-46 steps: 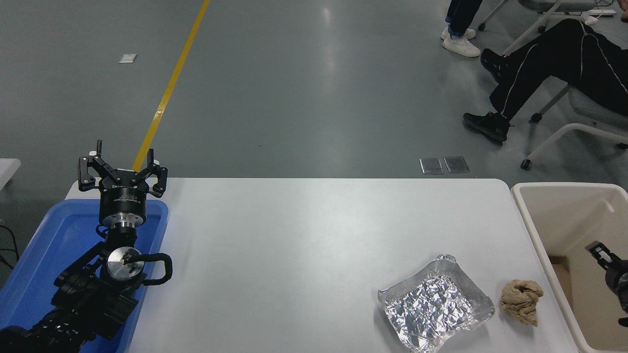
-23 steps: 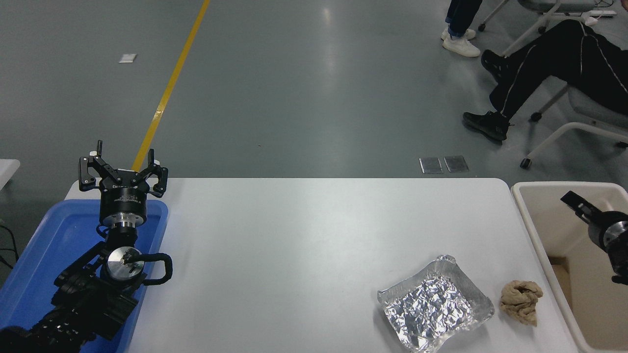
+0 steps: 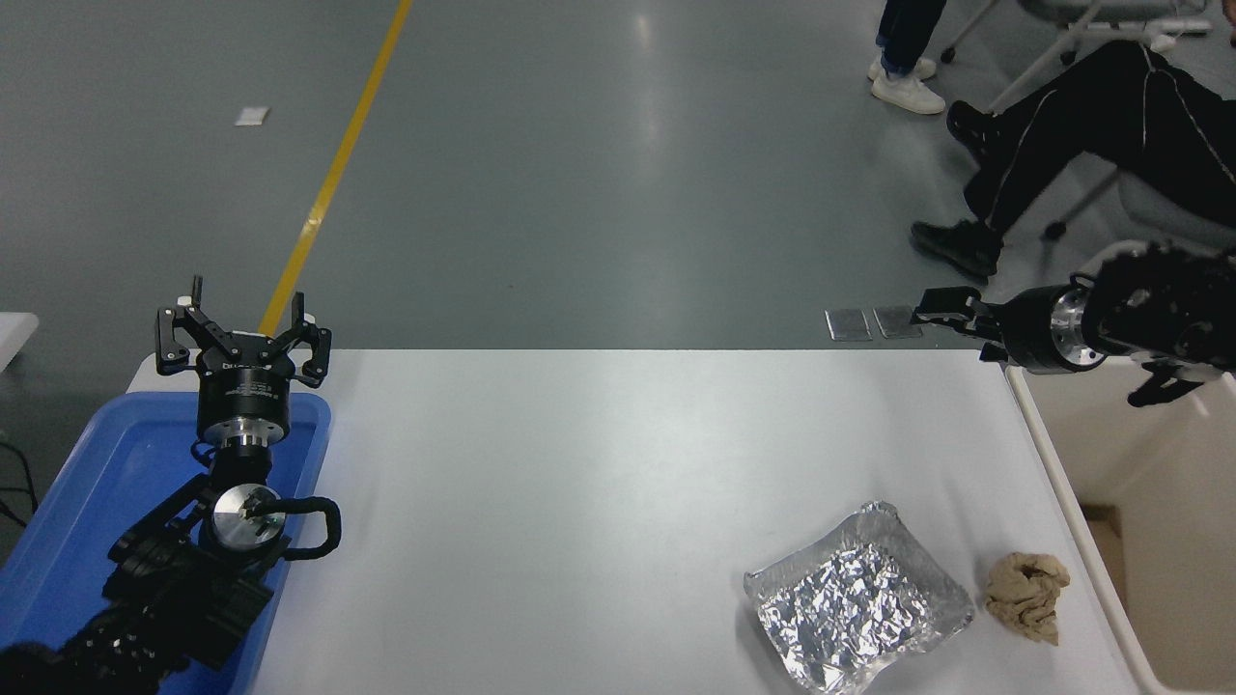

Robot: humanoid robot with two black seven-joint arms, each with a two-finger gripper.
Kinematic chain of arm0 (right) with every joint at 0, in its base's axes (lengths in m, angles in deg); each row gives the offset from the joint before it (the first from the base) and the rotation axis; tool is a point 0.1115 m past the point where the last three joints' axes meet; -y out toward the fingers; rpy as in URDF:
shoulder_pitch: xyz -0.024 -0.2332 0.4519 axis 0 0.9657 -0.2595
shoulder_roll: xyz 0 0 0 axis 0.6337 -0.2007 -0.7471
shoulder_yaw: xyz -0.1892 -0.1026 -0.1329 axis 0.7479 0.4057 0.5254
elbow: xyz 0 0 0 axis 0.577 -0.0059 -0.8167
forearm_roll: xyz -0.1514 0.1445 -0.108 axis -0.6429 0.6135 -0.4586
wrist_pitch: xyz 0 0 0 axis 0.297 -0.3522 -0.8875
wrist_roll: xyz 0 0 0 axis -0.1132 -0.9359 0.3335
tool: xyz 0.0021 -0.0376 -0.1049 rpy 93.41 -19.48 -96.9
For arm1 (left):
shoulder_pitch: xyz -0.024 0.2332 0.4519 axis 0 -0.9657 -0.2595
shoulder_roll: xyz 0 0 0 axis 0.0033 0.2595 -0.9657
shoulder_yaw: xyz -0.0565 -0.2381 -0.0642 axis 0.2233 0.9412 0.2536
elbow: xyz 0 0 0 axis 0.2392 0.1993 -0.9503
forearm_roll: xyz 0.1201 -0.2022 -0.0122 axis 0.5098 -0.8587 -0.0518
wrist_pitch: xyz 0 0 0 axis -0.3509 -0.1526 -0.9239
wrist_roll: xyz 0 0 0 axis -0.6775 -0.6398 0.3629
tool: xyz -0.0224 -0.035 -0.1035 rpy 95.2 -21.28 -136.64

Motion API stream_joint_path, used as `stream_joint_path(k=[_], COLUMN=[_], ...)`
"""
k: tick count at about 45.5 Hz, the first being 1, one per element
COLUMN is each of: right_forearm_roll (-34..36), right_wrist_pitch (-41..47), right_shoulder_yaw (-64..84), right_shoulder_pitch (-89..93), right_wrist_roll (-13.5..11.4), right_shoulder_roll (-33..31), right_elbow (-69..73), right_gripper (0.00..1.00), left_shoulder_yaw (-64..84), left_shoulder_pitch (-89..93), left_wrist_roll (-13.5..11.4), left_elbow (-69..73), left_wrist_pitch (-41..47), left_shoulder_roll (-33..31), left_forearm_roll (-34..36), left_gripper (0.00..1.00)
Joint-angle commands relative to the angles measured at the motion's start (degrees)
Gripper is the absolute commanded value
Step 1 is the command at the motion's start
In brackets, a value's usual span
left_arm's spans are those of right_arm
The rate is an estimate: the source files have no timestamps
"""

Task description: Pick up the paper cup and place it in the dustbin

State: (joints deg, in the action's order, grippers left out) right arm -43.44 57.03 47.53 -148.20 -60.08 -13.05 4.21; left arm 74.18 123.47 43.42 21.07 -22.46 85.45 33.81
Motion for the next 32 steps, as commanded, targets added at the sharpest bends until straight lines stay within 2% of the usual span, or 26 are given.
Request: stream_joint_path(k=[1, 14, 20, 25, 32], right_forearm_roll=[-9.43, -8.55, -4.52, 0.06, 2.96], right_wrist_pitch=[1.15, 20.04, 28.39, 28.84, 28.84], right_shoulder_yaw=[9.13, 12.48, 12.48, 12.48, 15.29], right_shoulder_pitch=[-19.88, -42.29, -50.21, -55.75, -60.94], right_wrist_roll=[0.00, -0.97, -1.06, -1.23, -1.94], right_shoulder_roll=[-0.54, -2.91, -3.62, -4.58, -4.76], right_elbow=[23.21, 34.02, 34.02, 34.02, 34.02], right_gripper=[1.00, 1.00, 1.00, 1.00, 1.00], left_shoulder_yaw=[-0.04, -0.04, 0.05, 0.05, -0.04], left_shoulder_pitch=[0.01, 0.01, 0.01, 0.01, -0.08], left_wrist_roll=[-0.01, -0.01, -0.01, -0.01, -0.01], left_elbow=[-0.01, -0.01, -0.01, -0.01, 0.08], left_wrist_pitch=[0.00, 0.00, 0.00, 0.00, 0.09], left_shoulder_roll=[0.08, 0.08, 0.17, 0.17, 0.17], left_forearm_roll=[-0.01, -0.01, -0.01, -0.01, -0.09], left_gripper=[0.99, 0.99, 0.99, 0.99, 0.99])
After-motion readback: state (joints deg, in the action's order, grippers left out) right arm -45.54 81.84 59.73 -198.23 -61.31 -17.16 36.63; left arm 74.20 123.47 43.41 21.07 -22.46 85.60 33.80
